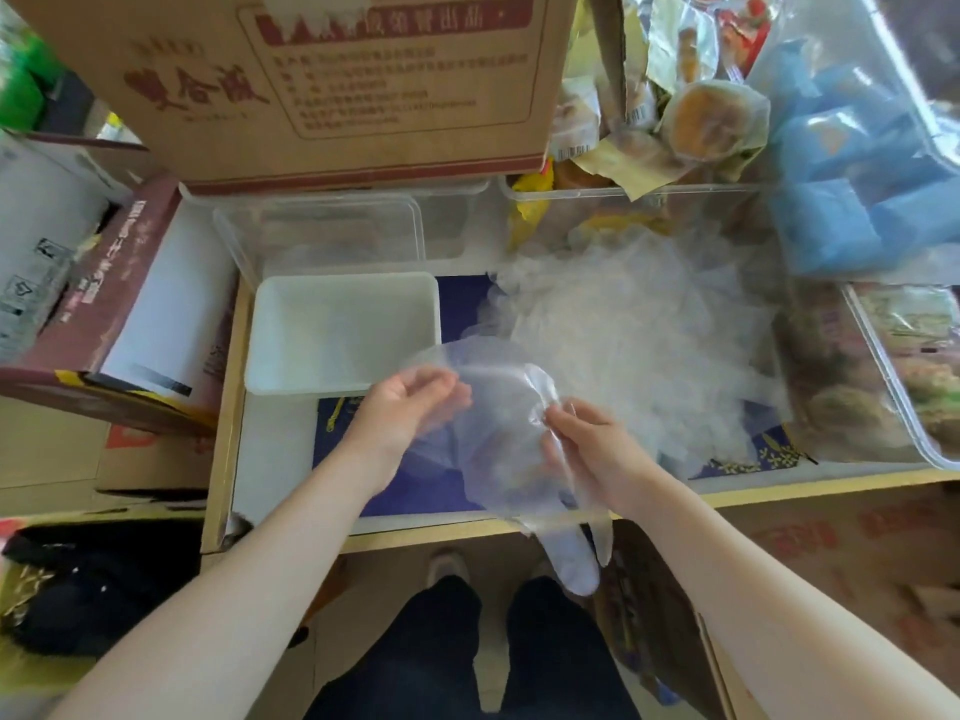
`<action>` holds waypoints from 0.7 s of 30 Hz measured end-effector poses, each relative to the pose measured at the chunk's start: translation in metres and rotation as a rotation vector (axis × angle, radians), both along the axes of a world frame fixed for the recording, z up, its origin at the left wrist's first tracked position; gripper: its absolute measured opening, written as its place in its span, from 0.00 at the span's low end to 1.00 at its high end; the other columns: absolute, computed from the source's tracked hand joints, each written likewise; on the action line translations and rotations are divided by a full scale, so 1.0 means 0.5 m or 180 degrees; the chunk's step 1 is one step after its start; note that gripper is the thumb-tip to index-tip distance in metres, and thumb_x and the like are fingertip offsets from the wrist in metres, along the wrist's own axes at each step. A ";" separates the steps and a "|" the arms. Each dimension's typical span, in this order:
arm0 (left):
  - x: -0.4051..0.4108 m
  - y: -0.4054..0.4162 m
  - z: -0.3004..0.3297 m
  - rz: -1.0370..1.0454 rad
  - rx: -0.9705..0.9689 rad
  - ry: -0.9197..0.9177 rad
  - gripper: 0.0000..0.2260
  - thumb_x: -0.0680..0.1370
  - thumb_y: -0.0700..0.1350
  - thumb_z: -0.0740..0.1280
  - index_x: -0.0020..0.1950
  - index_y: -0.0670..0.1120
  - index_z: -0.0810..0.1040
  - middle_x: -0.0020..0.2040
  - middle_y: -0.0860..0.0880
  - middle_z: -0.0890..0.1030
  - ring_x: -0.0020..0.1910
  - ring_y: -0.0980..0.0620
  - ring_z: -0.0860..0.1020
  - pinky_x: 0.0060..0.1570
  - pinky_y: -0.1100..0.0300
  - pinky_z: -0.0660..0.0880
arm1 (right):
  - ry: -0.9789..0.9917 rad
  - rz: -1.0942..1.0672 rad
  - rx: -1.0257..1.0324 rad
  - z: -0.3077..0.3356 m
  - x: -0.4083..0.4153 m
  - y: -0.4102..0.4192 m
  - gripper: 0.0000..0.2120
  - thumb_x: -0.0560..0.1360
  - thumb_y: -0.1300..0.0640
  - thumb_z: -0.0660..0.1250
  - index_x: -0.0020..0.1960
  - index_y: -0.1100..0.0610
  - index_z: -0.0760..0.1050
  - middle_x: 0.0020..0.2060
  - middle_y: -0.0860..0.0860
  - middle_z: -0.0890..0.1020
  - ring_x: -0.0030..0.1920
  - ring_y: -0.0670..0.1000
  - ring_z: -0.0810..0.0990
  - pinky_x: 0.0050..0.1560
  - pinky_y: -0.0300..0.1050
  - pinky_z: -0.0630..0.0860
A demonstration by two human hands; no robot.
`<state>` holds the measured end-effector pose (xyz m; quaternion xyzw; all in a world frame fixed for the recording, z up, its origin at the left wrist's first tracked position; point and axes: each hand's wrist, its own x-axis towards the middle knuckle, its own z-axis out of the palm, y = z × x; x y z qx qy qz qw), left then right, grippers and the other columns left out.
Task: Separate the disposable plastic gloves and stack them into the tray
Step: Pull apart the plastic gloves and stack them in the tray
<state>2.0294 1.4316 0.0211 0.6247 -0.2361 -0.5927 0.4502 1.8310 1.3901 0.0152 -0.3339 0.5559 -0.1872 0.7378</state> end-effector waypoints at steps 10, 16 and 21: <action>0.009 -0.081 -0.004 -0.0513 -0.0786 -0.1281 0.14 0.77 0.39 0.66 0.58 0.56 0.72 0.38 0.51 0.83 0.24 0.64 0.72 0.27 0.73 0.66 | 0.3549 0.1203 -0.2459 -0.100 -0.054 -0.147 0.26 0.79 0.53 0.59 0.74 0.60 0.58 0.74 0.58 0.59 0.73 0.59 0.57 0.70 0.51 0.56; 0.019 -0.117 -0.028 -0.0878 -0.0628 -0.1693 0.06 0.75 0.43 0.70 0.45 0.54 0.74 0.37 0.54 0.84 0.38 0.55 0.80 0.41 0.62 0.73 | 0.3902 0.1271 -0.2794 -0.145 -0.059 -0.171 0.18 0.75 0.54 0.63 0.62 0.57 0.73 0.65 0.55 0.72 0.68 0.59 0.64 0.64 0.50 0.58; 0.025 -0.128 -0.046 -0.0715 -0.0096 -0.2201 0.11 0.72 0.45 0.73 0.50 0.48 0.73 0.42 0.49 0.81 0.40 0.50 0.79 0.41 0.59 0.74 | 0.3351 0.0568 -0.2856 -0.130 -0.056 -0.171 0.07 0.72 0.62 0.66 0.48 0.60 0.79 0.51 0.57 0.79 0.57 0.61 0.72 0.52 0.48 0.63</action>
